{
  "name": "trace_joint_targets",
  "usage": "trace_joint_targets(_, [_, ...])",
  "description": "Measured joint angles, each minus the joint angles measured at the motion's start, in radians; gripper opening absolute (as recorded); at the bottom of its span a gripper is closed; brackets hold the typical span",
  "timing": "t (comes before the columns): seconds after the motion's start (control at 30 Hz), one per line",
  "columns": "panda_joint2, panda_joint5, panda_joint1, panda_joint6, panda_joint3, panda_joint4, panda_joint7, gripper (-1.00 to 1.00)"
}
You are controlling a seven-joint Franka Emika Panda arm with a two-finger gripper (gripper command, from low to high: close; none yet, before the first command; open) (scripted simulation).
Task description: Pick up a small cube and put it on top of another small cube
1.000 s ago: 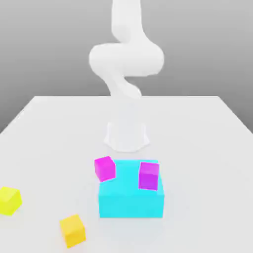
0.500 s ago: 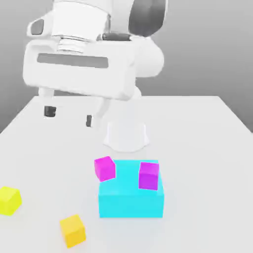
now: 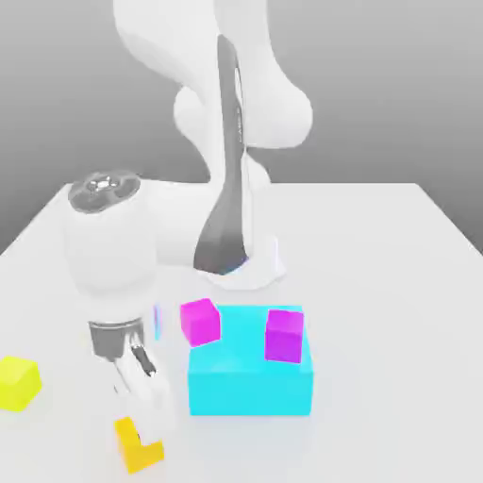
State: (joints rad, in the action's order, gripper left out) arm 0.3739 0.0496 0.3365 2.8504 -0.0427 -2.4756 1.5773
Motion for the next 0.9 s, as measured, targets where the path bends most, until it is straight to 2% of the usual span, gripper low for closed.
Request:
trace_joint_targets(0.03, [0.034,0.006,-0.002,0.027,0.003,0.006,0.004,-1.0])
trace_joint_targets(0.27, [0.041,0.008,-0.003,0.034,0.004,0.008,0.007,-1.0])
trace_joint_targets(0.43, [-0.115,-0.013,0.013,-0.091,-0.009,-0.023,-0.009,-1.0])
trace_joint_targets(0.63, [-0.217,-0.07,0.189,-0.218,0.148,0.0,-0.016,-1.0])
trace_joint_targets(0.77, [-0.127,-0.131,0.265,-0.155,0.185,0.025,-0.047,-1.0])
trace_joint_targets(0.8, [-0.094,-0.143,0.273,-0.125,0.179,0.027,-0.056,1.0])
trace_joint_targets(0.9, [-0.094,-0.143,0.273,-0.125,0.179,0.027,-0.056,1.0])
